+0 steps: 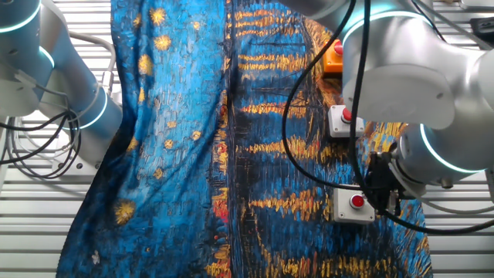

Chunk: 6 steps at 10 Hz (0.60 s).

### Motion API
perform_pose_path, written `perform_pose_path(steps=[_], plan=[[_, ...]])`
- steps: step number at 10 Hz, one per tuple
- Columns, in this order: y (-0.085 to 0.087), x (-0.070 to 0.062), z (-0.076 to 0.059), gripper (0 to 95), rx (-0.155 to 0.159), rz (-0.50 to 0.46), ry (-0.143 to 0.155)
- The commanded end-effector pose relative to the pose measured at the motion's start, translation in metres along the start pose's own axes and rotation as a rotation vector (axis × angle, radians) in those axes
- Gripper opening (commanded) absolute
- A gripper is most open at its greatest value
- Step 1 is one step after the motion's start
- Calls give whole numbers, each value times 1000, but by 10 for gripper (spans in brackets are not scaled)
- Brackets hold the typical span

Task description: Press three buttons from left to right in sequence

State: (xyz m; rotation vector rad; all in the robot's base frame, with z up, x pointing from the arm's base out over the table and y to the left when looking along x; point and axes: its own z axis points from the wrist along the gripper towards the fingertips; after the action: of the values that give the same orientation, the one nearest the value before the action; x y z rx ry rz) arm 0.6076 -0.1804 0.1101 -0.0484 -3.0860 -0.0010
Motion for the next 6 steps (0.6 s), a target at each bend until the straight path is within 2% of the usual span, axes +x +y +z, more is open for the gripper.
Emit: perform_pose_path(steps=[1,6], plan=[[0,-1,-1,0,0,0,2],[-2,11,3,0,1,-1,-2]])
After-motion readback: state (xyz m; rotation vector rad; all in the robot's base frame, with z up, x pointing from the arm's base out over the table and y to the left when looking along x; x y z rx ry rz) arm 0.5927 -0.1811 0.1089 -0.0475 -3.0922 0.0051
